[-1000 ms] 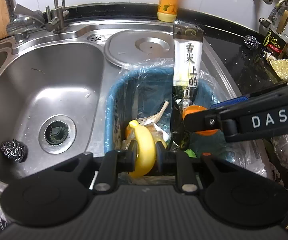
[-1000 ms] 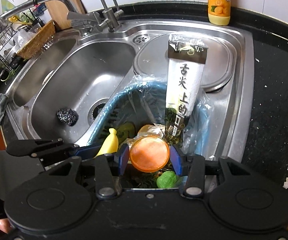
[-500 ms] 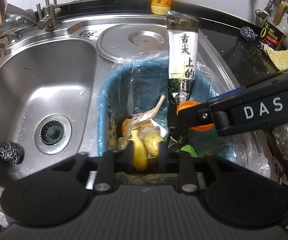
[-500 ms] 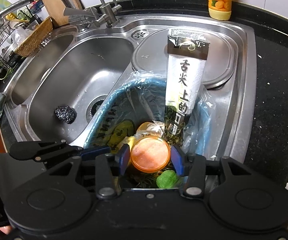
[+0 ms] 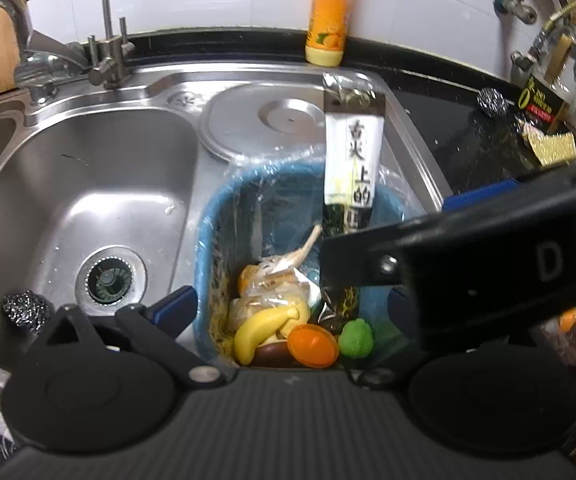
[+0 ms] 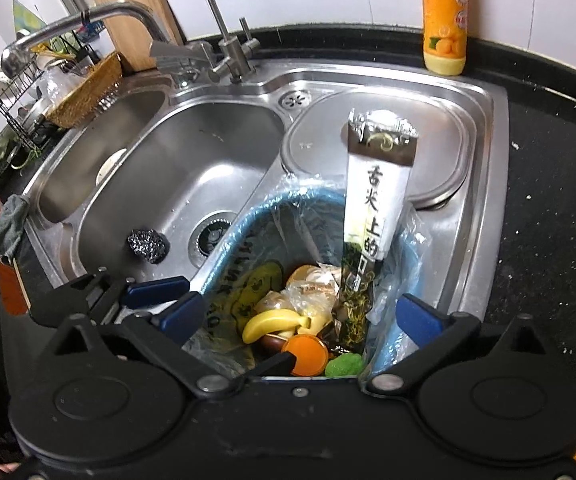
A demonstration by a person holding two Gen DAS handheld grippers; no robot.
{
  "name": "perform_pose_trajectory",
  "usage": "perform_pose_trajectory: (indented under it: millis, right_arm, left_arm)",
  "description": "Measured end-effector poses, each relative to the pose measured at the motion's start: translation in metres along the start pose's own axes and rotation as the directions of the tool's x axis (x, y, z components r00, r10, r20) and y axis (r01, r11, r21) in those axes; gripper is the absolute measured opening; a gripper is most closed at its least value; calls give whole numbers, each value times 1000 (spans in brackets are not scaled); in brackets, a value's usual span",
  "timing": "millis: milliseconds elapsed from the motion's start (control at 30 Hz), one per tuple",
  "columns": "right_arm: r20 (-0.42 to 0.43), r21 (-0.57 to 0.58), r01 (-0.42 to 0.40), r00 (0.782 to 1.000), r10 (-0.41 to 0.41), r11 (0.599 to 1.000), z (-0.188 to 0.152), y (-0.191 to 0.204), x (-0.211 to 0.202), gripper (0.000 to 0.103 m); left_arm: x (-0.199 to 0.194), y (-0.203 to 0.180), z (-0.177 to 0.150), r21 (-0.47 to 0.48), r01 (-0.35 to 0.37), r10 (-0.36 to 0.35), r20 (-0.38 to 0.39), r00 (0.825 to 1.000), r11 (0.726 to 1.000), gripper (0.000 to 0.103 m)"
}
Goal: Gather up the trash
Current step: 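Lower the banana and lid into the bin and open both tools, then move both tools back to the counter toward the green pepper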
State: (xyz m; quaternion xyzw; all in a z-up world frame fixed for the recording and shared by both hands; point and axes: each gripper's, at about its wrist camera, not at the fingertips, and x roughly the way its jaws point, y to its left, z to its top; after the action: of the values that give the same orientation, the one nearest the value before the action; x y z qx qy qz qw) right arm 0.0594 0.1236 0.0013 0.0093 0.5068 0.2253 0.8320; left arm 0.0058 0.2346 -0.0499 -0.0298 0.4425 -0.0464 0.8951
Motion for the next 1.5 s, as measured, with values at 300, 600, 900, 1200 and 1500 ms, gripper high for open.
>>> perform_pose_trajectory:
  millis: [300,600,900,1200,1500]
  right_arm:
    - [46,39,8,999,-10,999,-3,-12,-18,103]
    - [95,105,23,995,-33,994,-10,-38,-40,103]
    - [141,187,53,987,-80,981,-21,-89,-76,103]
    - [176,273,75,976,-127,959,-33,-159,-114,103]
    - [187,404,74,969,-162,912,-67,-252,-148,103]
  left_arm:
    - [-9,5,12,-55,4,-2,31,1000,999,103]
    - [-10,-18,30,-52,23,-20,47,999,998,103]
    - [-7,-79,52,31,71,-73,62,995,997,103]
    - [-3,-162,74,135,109,-118,67,991,985,103]
    - [17,-264,87,257,135,-149,36,988,957,103]
